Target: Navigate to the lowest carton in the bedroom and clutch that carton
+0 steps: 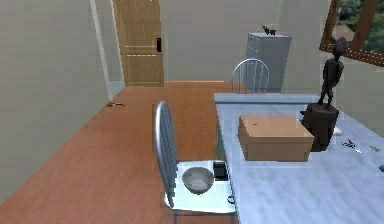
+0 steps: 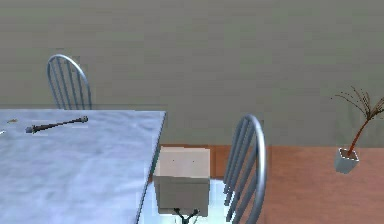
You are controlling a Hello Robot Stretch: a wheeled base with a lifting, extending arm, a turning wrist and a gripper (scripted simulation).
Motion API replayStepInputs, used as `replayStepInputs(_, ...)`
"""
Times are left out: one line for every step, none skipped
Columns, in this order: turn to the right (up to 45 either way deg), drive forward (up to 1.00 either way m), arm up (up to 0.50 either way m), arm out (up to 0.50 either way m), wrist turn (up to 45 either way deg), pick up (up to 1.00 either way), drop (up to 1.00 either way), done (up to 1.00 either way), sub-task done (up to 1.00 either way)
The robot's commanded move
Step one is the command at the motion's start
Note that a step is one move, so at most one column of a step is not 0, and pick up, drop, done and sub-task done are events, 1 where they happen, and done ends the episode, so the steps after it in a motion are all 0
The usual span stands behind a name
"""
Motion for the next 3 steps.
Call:
replayStepInputs(0.0, 0.00, 0.00, 0.00, 0.0, 1.00, 0.00, 0.00, 0.00)
replayStepInputs(0.0, 0.00, 0.10, 0.00, 0.0, 0.00, 0.00, 0.00, 0.00)
replayStepInputs(0.0, 0.00, 0.00, 0.00, 0.0, 0.00, 0.00, 1.00, 0.00)
